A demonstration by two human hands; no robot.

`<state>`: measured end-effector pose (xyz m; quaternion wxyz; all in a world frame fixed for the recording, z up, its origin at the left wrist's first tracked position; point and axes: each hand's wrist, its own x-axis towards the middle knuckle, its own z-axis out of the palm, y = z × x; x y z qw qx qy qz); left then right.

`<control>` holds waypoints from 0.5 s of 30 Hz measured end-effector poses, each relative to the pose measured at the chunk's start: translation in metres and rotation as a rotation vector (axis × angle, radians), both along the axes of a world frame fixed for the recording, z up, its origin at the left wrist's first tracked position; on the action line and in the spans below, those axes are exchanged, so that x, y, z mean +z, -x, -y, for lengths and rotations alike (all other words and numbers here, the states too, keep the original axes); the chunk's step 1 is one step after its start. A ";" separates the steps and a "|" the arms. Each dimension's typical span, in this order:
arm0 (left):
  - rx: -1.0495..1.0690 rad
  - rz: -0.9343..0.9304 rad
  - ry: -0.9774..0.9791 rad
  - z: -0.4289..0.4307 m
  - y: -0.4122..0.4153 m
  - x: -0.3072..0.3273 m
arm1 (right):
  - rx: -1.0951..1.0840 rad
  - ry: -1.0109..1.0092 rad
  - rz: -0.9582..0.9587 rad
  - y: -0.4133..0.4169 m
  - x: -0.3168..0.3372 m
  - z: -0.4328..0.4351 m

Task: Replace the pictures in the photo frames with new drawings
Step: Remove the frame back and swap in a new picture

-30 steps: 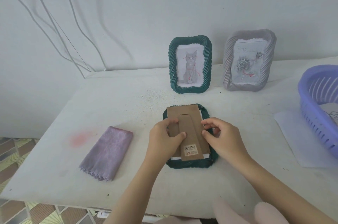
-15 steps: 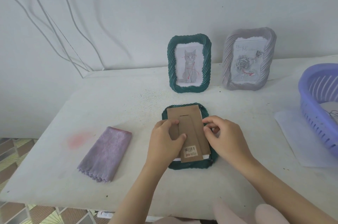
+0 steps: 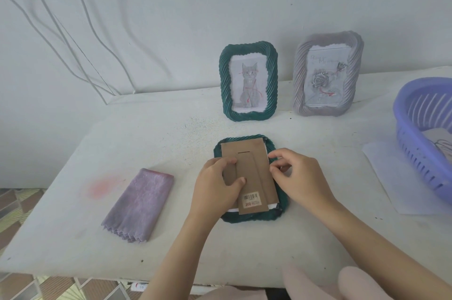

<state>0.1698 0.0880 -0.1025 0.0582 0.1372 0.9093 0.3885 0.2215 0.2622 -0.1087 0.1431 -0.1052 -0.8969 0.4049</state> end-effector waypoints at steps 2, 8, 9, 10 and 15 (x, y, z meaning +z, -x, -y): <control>0.006 0.012 -0.021 0.000 0.000 0.000 | -0.010 0.032 0.002 0.000 0.000 0.000; -0.011 0.046 -0.097 0.001 0.003 0.003 | -0.035 -0.046 -0.082 -0.001 0.000 0.002; -0.014 0.049 -0.101 0.001 0.003 0.003 | -0.040 -0.059 -0.086 -0.001 0.001 0.003; -0.013 0.051 -0.104 0.001 0.003 0.004 | -0.046 -0.064 -0.084 0.000 0.002 0.004; 0.002 -0.027 -0.108 0.000 0.000 0.003 | -0.058 -0.056 -0.050 0.002 0.000 0.003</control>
